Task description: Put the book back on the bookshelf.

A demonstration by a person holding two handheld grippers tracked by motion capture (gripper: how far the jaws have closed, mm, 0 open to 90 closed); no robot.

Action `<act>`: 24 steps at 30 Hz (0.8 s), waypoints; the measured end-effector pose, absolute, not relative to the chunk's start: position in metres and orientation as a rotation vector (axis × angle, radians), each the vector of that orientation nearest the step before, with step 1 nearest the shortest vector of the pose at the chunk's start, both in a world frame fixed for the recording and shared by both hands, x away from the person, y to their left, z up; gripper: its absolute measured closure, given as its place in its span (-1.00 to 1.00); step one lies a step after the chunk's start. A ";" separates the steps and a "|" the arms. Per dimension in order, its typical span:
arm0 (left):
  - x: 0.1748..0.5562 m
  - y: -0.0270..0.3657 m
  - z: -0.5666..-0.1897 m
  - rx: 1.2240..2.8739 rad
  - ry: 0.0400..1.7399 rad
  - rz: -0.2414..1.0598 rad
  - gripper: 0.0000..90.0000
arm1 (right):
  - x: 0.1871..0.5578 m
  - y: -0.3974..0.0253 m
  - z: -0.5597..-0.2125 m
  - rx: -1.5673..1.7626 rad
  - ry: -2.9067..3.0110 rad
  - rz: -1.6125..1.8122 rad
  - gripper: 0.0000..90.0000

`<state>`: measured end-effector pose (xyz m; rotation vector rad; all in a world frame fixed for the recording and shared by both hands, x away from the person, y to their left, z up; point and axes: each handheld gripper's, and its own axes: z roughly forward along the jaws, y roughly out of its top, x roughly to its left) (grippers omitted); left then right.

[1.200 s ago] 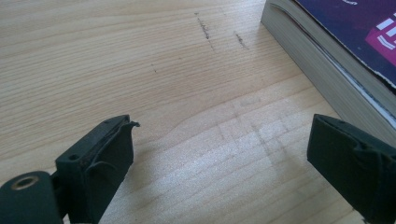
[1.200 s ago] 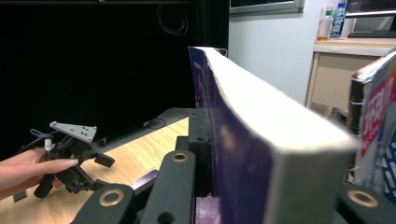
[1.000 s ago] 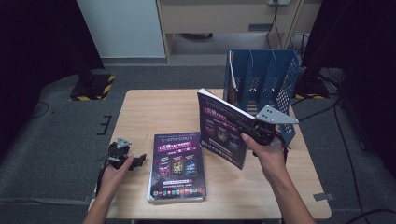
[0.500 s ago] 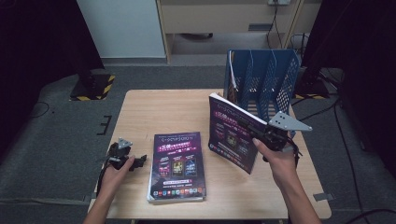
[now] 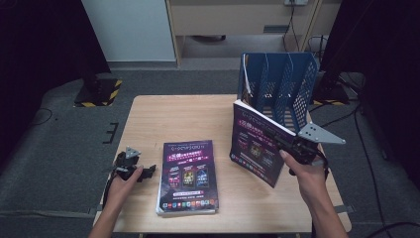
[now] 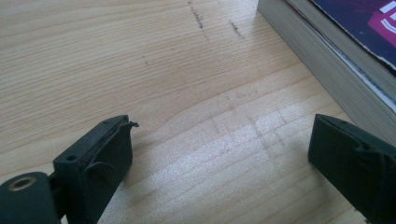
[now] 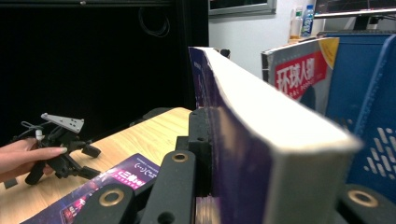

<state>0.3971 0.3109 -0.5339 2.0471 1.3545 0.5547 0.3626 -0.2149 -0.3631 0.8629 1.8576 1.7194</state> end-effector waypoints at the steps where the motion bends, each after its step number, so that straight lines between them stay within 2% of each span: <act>1: 0.397 0.311 -0.534 2.046 1.355 0.555 -0.88 | 0.361 -0.217 -0.363 0.867 1.855 1.718 0.84; 24: 0.397 0.313 -0.537 2.026 1.359 0.567 -0.95 | 0.342 -0.254 -0.355 0.901 1.805 1.706 0.84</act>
